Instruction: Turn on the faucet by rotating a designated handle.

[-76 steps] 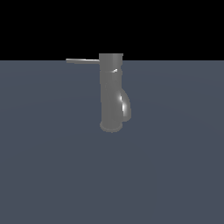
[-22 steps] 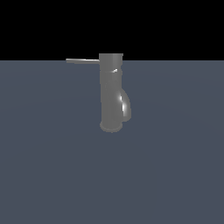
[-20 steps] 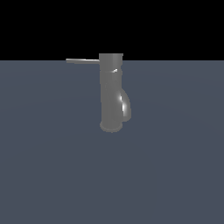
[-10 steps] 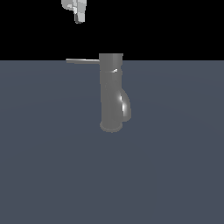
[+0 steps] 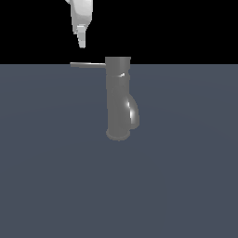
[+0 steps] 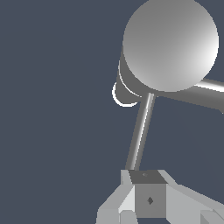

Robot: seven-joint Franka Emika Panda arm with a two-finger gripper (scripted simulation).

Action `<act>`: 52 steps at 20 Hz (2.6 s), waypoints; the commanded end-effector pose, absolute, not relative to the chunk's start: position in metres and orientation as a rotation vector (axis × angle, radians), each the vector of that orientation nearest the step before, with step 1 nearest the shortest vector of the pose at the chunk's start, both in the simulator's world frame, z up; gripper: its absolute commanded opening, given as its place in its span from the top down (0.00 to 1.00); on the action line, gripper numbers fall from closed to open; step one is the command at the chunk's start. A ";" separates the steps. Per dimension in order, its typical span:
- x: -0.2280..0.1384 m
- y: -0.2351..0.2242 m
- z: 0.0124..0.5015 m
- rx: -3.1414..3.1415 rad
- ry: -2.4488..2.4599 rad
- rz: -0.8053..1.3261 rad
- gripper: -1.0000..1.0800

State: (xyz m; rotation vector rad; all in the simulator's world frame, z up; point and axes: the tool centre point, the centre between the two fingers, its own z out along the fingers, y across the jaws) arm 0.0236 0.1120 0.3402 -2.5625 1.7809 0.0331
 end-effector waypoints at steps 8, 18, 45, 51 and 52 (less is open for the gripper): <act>0.050 0.131 0.301 -2.414 2.001 0.011 1.00; 0.058 0.137 0.286 -2.359 2.075 0.000 1.00; -0.006 0.124 0.286 -2.359 2.074 0.000 1.00; -0.024 0.121 0.286 -2.359 2.074 0.000 1.00; -0.027 0.120 0.286 -2.359 2.074 0.000 1.00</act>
